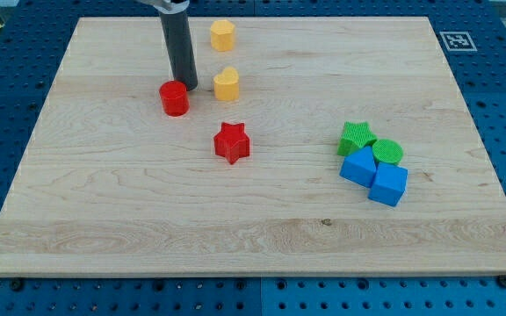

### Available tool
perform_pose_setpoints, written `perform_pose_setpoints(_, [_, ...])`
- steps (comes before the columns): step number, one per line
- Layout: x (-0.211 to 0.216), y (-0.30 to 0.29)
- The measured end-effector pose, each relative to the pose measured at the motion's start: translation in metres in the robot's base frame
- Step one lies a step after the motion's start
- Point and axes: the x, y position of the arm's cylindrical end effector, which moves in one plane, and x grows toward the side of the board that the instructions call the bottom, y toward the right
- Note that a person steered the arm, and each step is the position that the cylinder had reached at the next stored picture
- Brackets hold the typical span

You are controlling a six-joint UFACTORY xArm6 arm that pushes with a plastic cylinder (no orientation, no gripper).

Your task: Place the red circle to the left of the red star

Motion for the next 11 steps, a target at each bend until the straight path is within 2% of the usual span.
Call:
perform_pose_setpoints(2, [-0.004, -0.031])
perform_pose_setpoints(5, [0.003, 0.006])
perform_pose_setpoints(7, [0.004, 0.006])
perform_pose_setpoints(11, [0.061, 0.001])
